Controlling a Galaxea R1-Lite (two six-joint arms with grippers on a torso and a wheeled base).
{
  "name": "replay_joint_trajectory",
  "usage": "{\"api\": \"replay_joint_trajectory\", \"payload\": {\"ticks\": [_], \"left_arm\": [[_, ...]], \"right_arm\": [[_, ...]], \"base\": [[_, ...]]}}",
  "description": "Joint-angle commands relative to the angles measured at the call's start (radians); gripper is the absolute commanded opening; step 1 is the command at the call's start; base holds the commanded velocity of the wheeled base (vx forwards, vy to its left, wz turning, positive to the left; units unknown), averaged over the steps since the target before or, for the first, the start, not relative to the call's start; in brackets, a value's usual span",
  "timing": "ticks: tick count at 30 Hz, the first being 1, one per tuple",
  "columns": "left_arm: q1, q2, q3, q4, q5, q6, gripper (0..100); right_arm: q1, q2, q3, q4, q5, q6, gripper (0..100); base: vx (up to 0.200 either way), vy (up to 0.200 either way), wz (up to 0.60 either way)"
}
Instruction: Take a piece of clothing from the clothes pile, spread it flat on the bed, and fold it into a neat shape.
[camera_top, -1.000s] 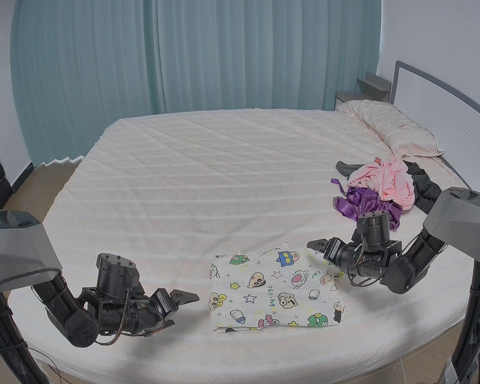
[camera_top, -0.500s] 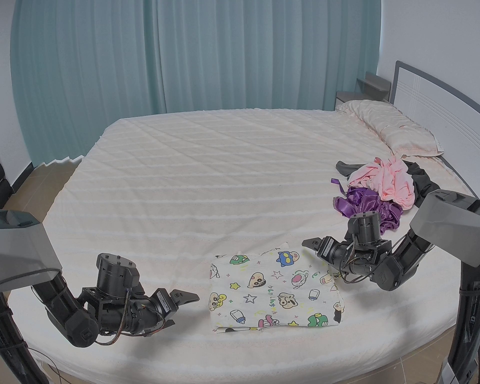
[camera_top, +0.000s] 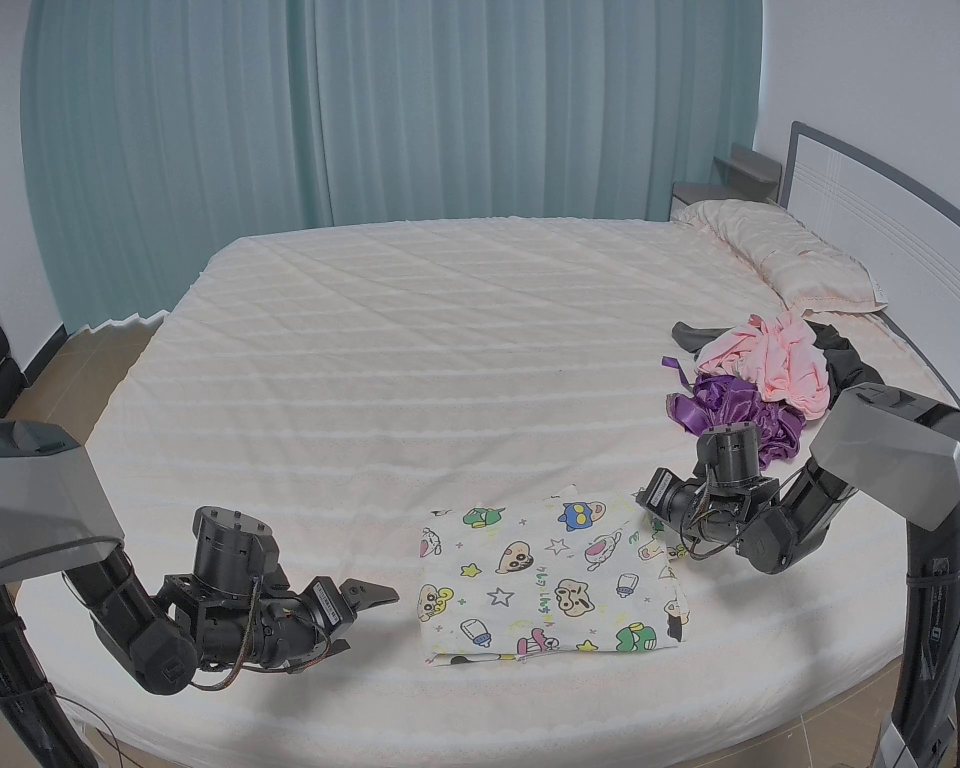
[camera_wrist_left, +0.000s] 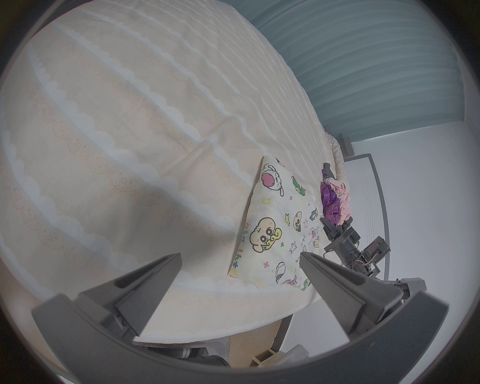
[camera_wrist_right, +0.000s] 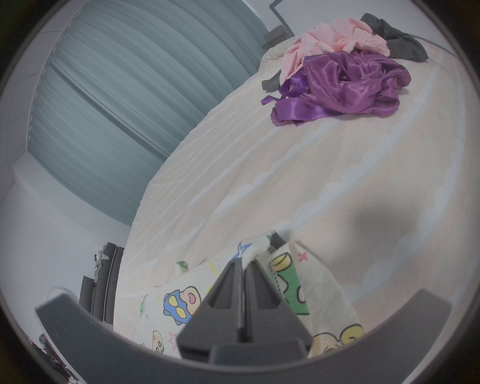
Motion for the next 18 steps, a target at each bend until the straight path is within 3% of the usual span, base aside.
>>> {"api": "replay_joint_trajectory", "payload": {"ticks": [1, 18], "left_arm": [[0.0, 0.001, 0.0, -0.001, 0.0, 0.0, 100], [0.0, 0.001, 0.0, -0.001, 0.0, 0.0, 100]], "right_arm": [[-0.017, 0.008, -0.005, -0.007, 0.0, 0.001, 0], [-0.047, 0.036, -0.048, -0.024, -0.017, 0.007, 0]], "base": [[0.0, 0.0, 0.0], [0.0, 0.0, 0.0]]}}
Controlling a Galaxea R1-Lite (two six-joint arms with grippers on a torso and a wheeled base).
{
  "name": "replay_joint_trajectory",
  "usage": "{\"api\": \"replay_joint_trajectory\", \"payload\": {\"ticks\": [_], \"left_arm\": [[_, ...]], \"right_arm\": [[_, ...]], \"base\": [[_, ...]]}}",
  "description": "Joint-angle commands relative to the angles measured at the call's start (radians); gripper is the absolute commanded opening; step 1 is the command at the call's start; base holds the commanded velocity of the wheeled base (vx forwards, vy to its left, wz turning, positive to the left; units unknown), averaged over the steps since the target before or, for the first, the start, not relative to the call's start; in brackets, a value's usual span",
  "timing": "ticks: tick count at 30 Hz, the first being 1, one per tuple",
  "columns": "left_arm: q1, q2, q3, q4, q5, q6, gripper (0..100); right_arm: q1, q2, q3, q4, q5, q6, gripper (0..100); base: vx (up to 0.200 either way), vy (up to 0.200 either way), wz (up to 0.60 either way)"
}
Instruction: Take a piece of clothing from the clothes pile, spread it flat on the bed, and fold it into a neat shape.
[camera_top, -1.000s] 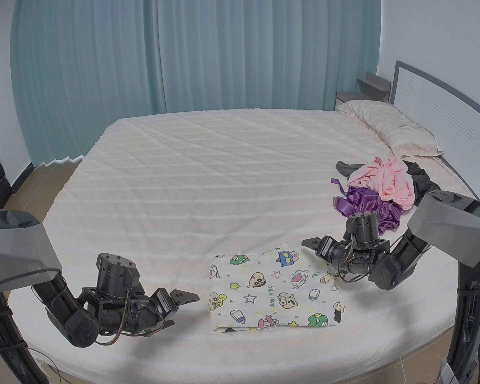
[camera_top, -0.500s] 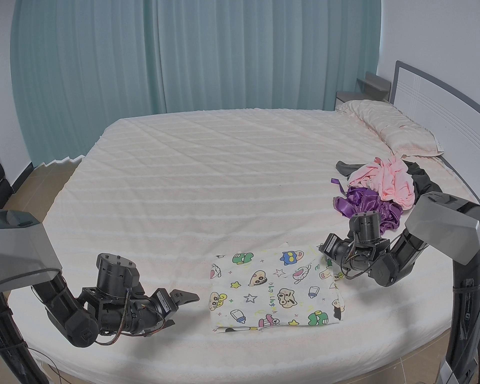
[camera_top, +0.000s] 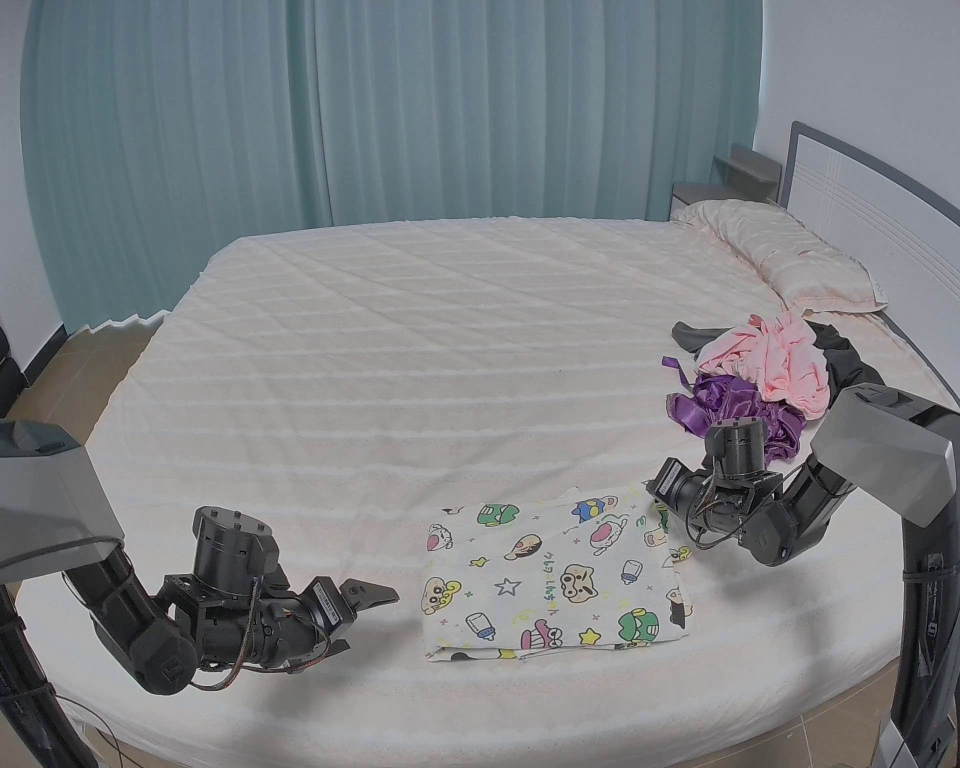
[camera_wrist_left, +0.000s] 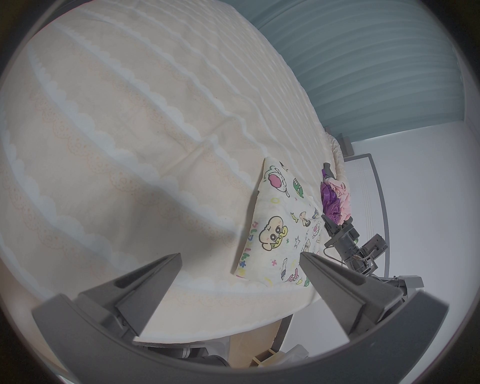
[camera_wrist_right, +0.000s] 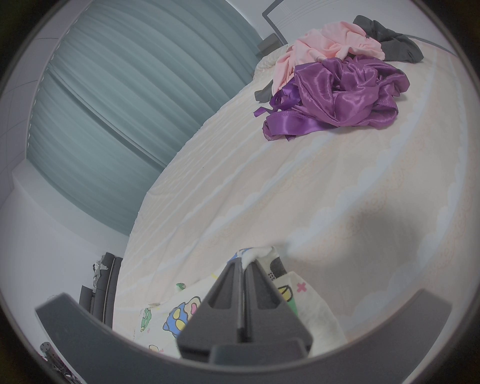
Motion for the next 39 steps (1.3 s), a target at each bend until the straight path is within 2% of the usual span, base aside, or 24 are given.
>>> {"api": "replay_joint_trajectory", "payload": {"ticks": [1, 5, 6, 10, 17, 22, 27, 30, 39], "left_arm": [[0.0, 0.001, 0.0, -0.001, 0.0, 0.0, 100], [0.0, 0.001, -0.002, -0.001, 0.0, 0.0, 100], [0.0, 0.001, -0.002, -0.001, 0.0, 0.0, 100], [0.0, 0.001, 0.0, -0.001, 0.0, 0.0, 100], [0.0, 0.001, 0.0, -0.001, 0.0, 0.0, 100], [0.0, 0.001, 0.001, -0.001, 0.0, 0.0, 100], [0.0, 0.001, 0.001, -0.001, 0.0, 0.0, 100], [0.0, 0.001, 0.001, -0.001, 0.0, 0.0, 100], [0.0, 0.001, 0.001, -0.001, 0.0, 0.0, 100]], "right_arm": [[0.0, 0.003, -0.004, -0.005, -0.006, 0.0, 0], [-0.001, 0.0, 0.001, -0.012, -0.009, -0.003, 0], [-0.001, -0.001, 0.006, -0.014, -0.009, -0.003, 100], [-0.003, -0.011, 0.01, -0.014, -0.009, -0.001, 100], [-0.029, -0.146, 0.137, -0.014, -0.012, -0.007, 100], [0.017, -0.256, 0.345, -0.014, -0.01, -0.009, 100], [0.063, -0.284, 0.49, -0.014, 0.001, -0.035, 100], [0.072, -0.273, 0.522, -0.014, 0.002, -0.066, 100], [0.124, -0.248, 0.545, -0.014, 0.001, -0.064, 100]], "base": [[0.0, 0.0, 0.0], [0.0, 0.0, 0.0], [0.0, 0.0, 0.0], [0.0, 0.0, 0.0], [0.0, 0.0, 0.0], [0.0, 0.0, 0.0], [0.0, 0.0, 0.0], [0.0, 0.0, 0.0], [0.0, 0.0, 0.0]]}}
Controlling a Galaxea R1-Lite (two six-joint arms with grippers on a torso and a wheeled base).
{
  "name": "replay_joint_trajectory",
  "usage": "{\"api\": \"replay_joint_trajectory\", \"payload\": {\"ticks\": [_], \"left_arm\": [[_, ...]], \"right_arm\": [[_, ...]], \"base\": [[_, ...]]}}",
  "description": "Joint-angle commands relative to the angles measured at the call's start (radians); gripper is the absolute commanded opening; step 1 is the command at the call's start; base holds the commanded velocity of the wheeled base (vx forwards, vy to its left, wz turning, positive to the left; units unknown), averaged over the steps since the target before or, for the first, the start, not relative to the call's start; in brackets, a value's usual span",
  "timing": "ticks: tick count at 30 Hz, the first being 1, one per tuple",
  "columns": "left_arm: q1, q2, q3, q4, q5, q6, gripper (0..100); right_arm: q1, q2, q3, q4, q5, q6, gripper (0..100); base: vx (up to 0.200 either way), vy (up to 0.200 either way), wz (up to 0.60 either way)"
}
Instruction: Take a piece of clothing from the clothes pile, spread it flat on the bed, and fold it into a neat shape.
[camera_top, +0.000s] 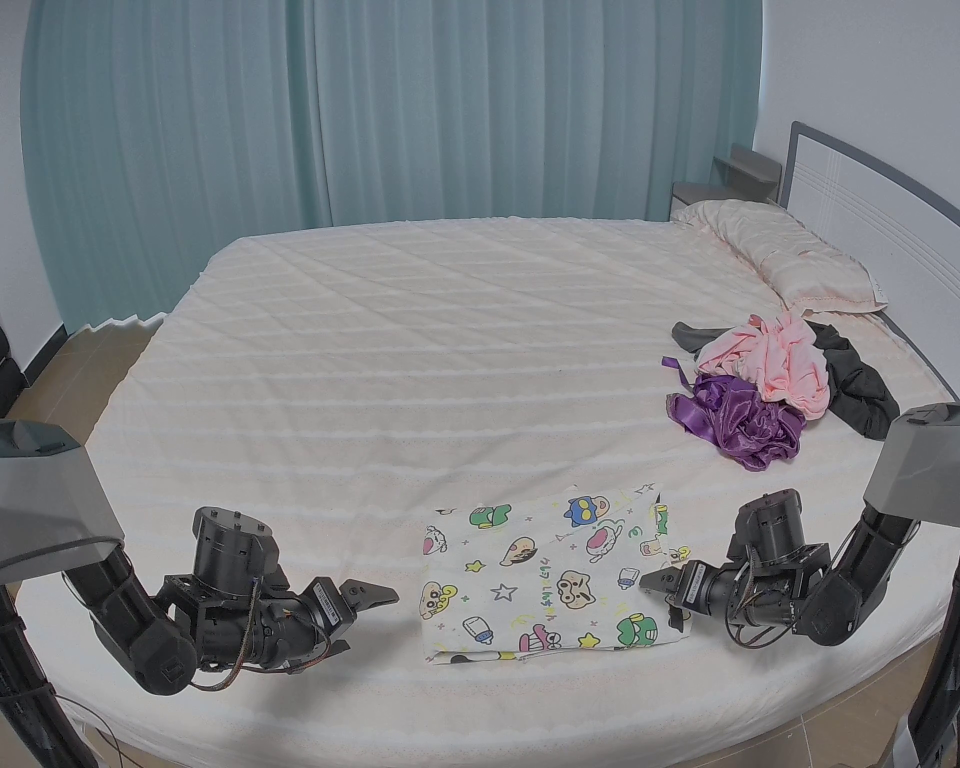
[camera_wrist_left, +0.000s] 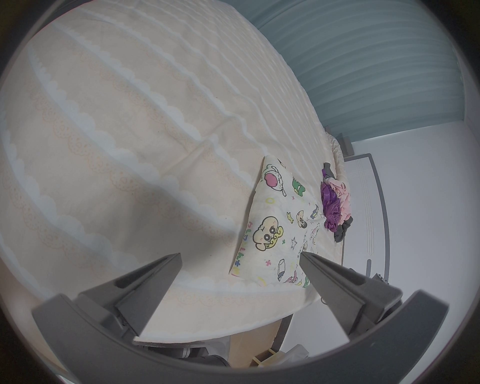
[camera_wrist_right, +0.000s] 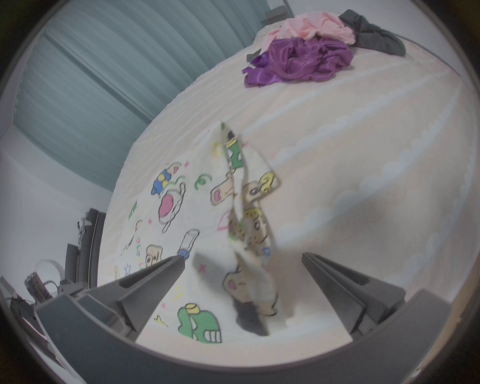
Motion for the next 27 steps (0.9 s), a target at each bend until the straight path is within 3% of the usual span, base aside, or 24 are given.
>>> {"api": "replay_joint_trajectory", "payload": {"ticks": [1, 2, 3, 27], "left_arm": [[0.0, 0.001, 0.0, -0.001, 0.0, 0.0, 100], [0.0, 0.001, 0.0, -0.001, 0.0, 0.0, 100], [0.0, 0.001, 0.0, -0.001, 0.0, 0.0, 100], [0.0, 0.001, 0.0, -0.001, 0.002, 0.0, 100]], "right_arm": [[0.02, 0.004, 0.011, 0.0, 0.0, 0.002, 100], [0.023, 0.013, 0.011, 0.0, -0.002, 0.004, 100], [0.023, 0.015, 0.011, 0.0, -0.005, 0.002, 0], [0.01, -0.079, 0.114, 0.003, -0.012, -0.005, 0]], "base": [[0.0, 0.0, 0.0], [0.0, 0.0, 0.0], [0.0, 0.0, 0.0], [0.0, 0.0, 0.0]]}}
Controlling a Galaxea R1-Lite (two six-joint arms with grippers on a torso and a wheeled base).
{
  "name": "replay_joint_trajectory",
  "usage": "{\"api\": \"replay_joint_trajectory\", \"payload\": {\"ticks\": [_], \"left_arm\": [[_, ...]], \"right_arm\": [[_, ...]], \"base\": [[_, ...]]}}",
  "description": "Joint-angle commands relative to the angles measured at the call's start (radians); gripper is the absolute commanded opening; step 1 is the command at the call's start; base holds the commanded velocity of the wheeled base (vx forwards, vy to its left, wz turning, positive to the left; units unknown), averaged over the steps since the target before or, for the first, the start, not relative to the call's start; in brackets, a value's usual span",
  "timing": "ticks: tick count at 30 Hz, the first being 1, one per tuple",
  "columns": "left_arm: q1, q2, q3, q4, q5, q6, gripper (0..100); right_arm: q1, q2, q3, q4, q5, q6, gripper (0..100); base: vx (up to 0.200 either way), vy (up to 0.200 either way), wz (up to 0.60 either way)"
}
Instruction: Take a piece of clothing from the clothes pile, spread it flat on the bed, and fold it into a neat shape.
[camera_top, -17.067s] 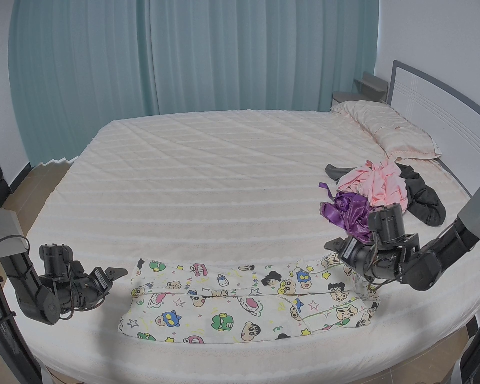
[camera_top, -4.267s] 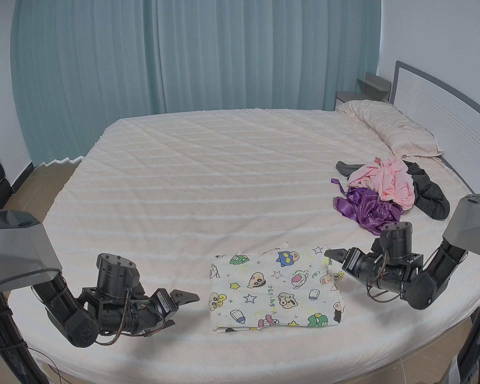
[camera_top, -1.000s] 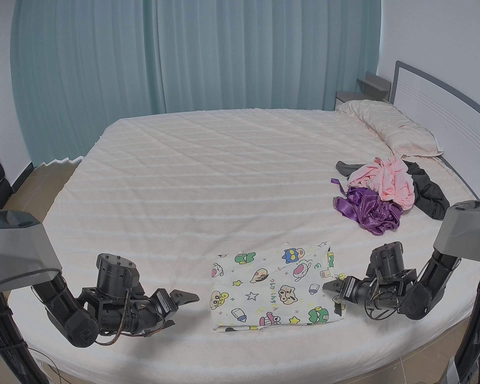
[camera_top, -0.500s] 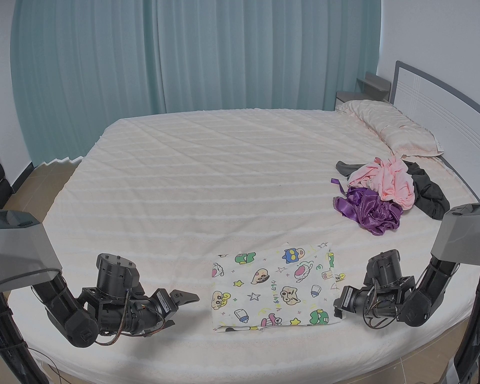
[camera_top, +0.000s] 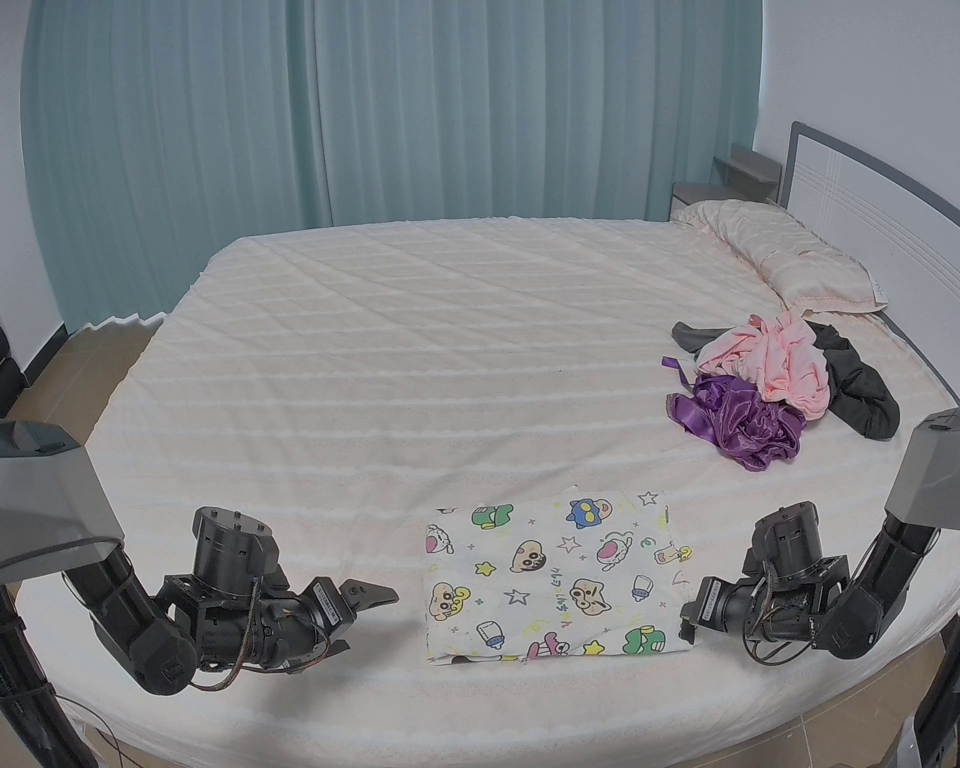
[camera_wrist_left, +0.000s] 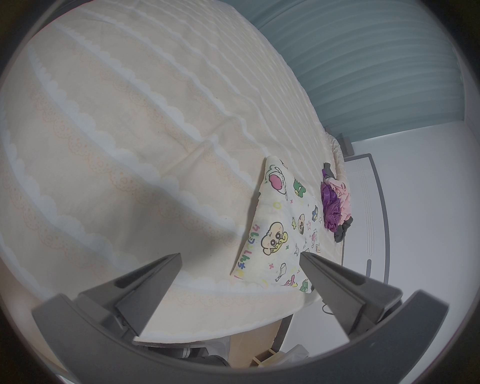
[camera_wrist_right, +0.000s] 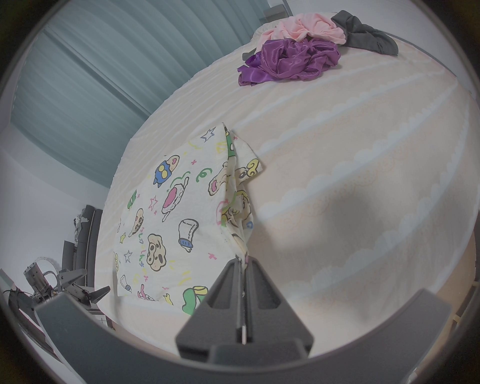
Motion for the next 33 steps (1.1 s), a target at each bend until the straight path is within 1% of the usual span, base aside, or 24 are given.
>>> {"api": "replay_joint_trajectory", "payload": {"ticks": [1, 5, 7, 12, 20, 21, 28, 30, 32, 33], "left_arm": [[0.0, 0.001, 0.0, -0.001, 0.0, 0.0, 100], [0.0, 0.001, 0.0, -0.001, 0.001, 0.0, 100], [0.0, 0.001, 0.0, -0.001, 0.0, 0.0, 100], [0.0, 0.001, 0.0, -0.001, 0.0, 0.0, 100], [0.0, 0.001, 0.0, -0.001, 0.001, 0.0, 100], [0.0, 0.001, 0.0, -0.001, 0.003, 0.0, 100], [-0.003, 0.015, -0.011, -0.002, 0.017, 0.004, 100], [-0.012, 0.001, -0.029, -0.007, 0.046, 0.004, 100], [-0.019, -0.005, -0.054, -0.007, 0.064, 0.006, 100], [-0.034, 0.001, -0.083, 0.003, 0.073, 0.006, 100]], "right_arm": [[0.001, -0.01, 0.01, 0.0, -0.001, -0.002, 0], [-0.007, -0.023, 0.021, 0.005, -0.002, -0.008, 0], [-0.007, -0.03, 0.029, 0.011, -0.005, -0.028, 0], [-0.008, -0.026, 0.032, 0.011, -0.039, -0.063, 0], [-0.005, -0.001, 0.027, 0.0, -0.037, -0.061, 0], [-0.005, 0.001, 0.027, -0.001, -0.037, -0.058, 100], [-0.01, -0.049, 0.026, -0.003, -0.028, -0.051, 100], [-0.036, -0.09, 0.015, -0.003, -0.025, -0.049, 100], [-0.05, -0.09, 0.0, -0.003, -0.014, -0.049, 100], [-0.056, -0.079, -0.016, -0.003, -0.004, -0.049, 100]], "base": [[0.0, 0.0, 0.0], [0.0, 0.0, 0.0], [0.0, 0.0, 0.0], [0.0, 0.0, 0.0], [0.0, 0.0, 0.0], [0.0, 0.0, 0.0], [0.0, 0.0, 0.0], [0.0, 0.0, 0.0], [0.0, 0.0, 0.0], [0.0, 0.0, 0.0]]}}
